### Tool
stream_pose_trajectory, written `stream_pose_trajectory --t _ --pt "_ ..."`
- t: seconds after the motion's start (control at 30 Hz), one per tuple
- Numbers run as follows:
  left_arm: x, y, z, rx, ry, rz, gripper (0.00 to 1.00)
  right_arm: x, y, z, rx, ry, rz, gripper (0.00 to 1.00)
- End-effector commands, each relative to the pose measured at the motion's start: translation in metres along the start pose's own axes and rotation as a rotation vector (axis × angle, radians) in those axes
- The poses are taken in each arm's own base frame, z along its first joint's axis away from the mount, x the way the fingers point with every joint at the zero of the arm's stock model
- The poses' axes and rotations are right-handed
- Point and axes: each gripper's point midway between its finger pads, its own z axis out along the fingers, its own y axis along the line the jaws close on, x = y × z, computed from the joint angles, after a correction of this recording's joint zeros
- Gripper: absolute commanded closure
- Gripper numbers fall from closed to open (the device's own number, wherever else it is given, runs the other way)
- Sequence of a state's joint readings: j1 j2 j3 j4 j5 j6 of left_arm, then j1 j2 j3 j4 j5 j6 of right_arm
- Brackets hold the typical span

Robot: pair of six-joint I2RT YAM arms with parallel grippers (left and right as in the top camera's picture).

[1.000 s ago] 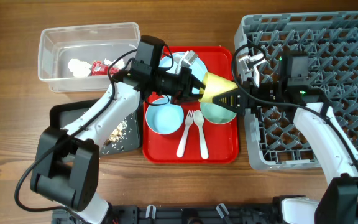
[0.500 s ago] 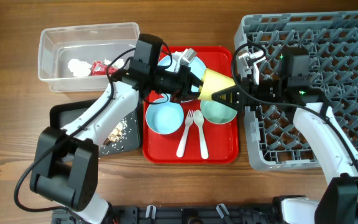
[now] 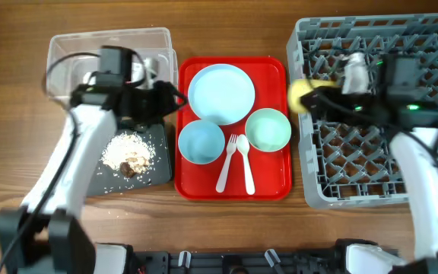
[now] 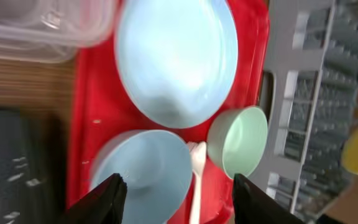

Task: Sort waste into correct bins and load items into the dishwasher rack
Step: 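Lift the yellow cup with the left gripper and hand it to the right gripper, then carry the yellow cup with the right gripper and place it in the rack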

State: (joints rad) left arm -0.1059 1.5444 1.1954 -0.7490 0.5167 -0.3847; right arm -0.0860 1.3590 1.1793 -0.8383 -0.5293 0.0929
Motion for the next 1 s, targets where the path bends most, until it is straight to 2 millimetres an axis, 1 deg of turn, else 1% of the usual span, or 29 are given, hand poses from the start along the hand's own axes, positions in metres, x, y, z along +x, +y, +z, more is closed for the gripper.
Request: stream_pose_trajectory --t 0.0,0.07,0.1,0.17,0.2,0.27,0.3,0.33,0.4,0.47,0.53,0.6,0.67,0.73,0.77,0.8,0.83,0.87,0.93,0.97 --pt "-0.012 0.006 -0.031 -0.043 -0.105 0.041 0.43 -0.024 -0.067 -0.059 0.420 -0.085 0.056 0.78" --pt "-0.014 0.005 -0.037 -0.044 -0.124 0.044 0.43 -0.023 -0.106 -0.090 0.608 -0.103 0.120 0.80" --pt "-0.014 0.005 -0.037 -0.045 -0.123 0.044 0.43 -0.019 -0.124 -0.103 0.669 -0.116 0.187 0.81" --pt "-0.014 0.005 -0.037 -0.045 -0.123 0.044 0.43 -0.012 -0.154 -0.123 0.752 -0.147 0.312 0.84" --pt "-0.014 0.005 -0.037 -0.045 -0.123 0.044 0.42 -0.005 -0.183 -0.143 0.825 -0.177 0.425 0.86" --pt "-0.014 0.005 -0.037 -0.045 -0.123 0.044 0.42 0.009 -0.214 -0.164 0.885 -0.216 0.579 0.86" --pt "-0.014 0.005 -0.037 -0.045 -0.122 0.044 0.42 0.015 -0.226 -0.172 0.901 -0.231 0.639 0.86" --pt "-0.014 0.005 -0.036 -0.045 -0.122 0.045 0.43 0.021 -0.242 -0.179 0.910 -0.251 0.712 0.86" --pt "-0.014 0.005 -0.036 -0.045 -0.122 0.045 0.42 0.025 -0.265 -0.175 0.862 -0.278 0.821 0.86" --pt "-0.012 0.005 -0.036 -0.047 -0.117 0.042 0.43 0.026 -0.284 -0.168 0.827 -0.285 0.863 0.86" --pt "-0.011 0.006 -0.036 -0.049 -0.112 0.039 0.42 0.029 -0.302 -0.160 0.830 -0.276 0.902 0.87" --pt "-0.011 0.006 -0.036 -0.050 -0.111 0.038 0.43 0.038 -0.321 -0.150 0.846 -0.243 0.931 0.87" --pt "-0.011 0.006 -0.036 -0.049 -0.111 0.038 0.43 0.045 -0.334 -0.141 0.862 -0.210 0.947 0.87" --pt "-0.011 0.006 -0.036 -0.050 -0.110 0.038 0.43 0.050 -0.341 -0.132 0.864 -0.182 0.960 0.87" --pt "-0.011 0.006 -0.036 -0.050 -0.110 0.038 0.43 0.056 -0.346 -0.131 0.891 -0.161 0.968 0.87" --pt "-0.011 0.006 -0.036 -0.049 -0.111 0.038 0.43 0.057 -0.346 -0.131 0.895 -0.154 0.968 0.86" --pt "-0.011 0.006 -0.036 -0.050 -0.111 0.038 0.43 0.056 -0.345 -0.131 0.890 -0.160 0.965 0.80" --pt "-0.011 0.006 -0.036 -0.050 -0.110 0.038 0.43 0.054 -0.345 -0.131 0.883 -0.166 0.962 0.83" --pt "-0.011 0.006 -0.036 -0.050 -0.110 0.038 0.43 0.053 -0.343 -0.131 0.876 -0.170 0.961 0.96" --pt "-0.011 0.006 -0.036 -0.050 -0.110 0.038 0.43 0.049 -0.341 -0.136 0.878 -0.186 0.955 0.96"
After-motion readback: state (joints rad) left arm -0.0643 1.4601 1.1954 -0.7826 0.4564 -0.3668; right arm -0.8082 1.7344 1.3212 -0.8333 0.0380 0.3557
